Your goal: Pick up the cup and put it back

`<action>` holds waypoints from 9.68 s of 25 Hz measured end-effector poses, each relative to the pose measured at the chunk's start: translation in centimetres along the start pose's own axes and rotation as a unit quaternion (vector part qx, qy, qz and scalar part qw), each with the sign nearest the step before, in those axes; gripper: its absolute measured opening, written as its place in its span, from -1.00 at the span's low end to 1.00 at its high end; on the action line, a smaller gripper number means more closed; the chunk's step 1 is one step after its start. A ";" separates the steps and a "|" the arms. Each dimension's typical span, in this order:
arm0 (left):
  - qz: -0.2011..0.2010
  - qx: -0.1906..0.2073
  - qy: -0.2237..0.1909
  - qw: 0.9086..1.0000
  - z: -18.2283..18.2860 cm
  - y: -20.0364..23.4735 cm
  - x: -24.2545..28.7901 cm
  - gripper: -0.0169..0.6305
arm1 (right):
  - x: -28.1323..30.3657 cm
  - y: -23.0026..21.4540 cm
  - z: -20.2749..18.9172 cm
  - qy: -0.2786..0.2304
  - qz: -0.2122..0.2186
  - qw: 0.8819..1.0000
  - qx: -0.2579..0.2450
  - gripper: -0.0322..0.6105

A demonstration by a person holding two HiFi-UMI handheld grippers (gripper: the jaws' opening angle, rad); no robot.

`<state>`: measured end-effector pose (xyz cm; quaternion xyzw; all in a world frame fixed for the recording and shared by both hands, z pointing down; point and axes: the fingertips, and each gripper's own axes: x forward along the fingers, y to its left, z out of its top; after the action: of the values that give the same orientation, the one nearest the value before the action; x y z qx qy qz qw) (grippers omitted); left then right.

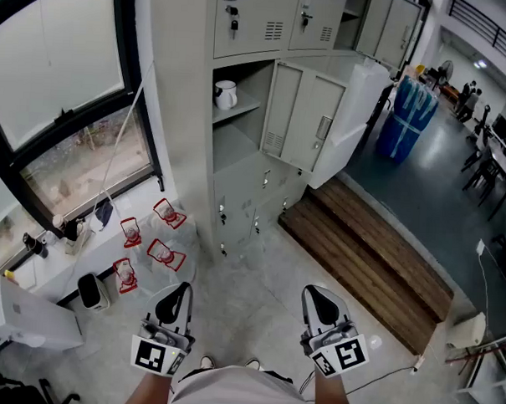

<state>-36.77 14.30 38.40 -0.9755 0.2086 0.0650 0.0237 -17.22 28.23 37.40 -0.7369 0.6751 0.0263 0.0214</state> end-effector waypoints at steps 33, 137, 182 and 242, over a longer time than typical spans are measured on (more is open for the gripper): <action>-0.023 -0.016 0.013 1.000 -5.6 -2.7 14.7 -0.88 | 3.5 -12.6 -4.6 0.014 0.000 0.999 0.036 -0.85; 0.198 -0.025 0.031 0.979 -3.2 24.5 56.2 -0.70 | 39.6 -27.3 -5.3 0.012 0.322 0.944 0.069 -0.85; 0.099 0.030 -0.040 0.994 -0.4 19.5 52.8 -0.77 | 39.9 -26.6 -4.7 0.004 0.334 0.940 0.066 -0.85; 0.227 0.073 -0.068 0.969 1.6 10.5 29.0 -0.77 | 41.6 -30.0 -1.5 -0.029 0.262 0.964 0.035 -0.85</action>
<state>-14.99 -6.90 32.68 -0.8916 0.4265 0.1198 0.0939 16.28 -10.56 35.93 -0.5319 0.8443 0.0288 0.0591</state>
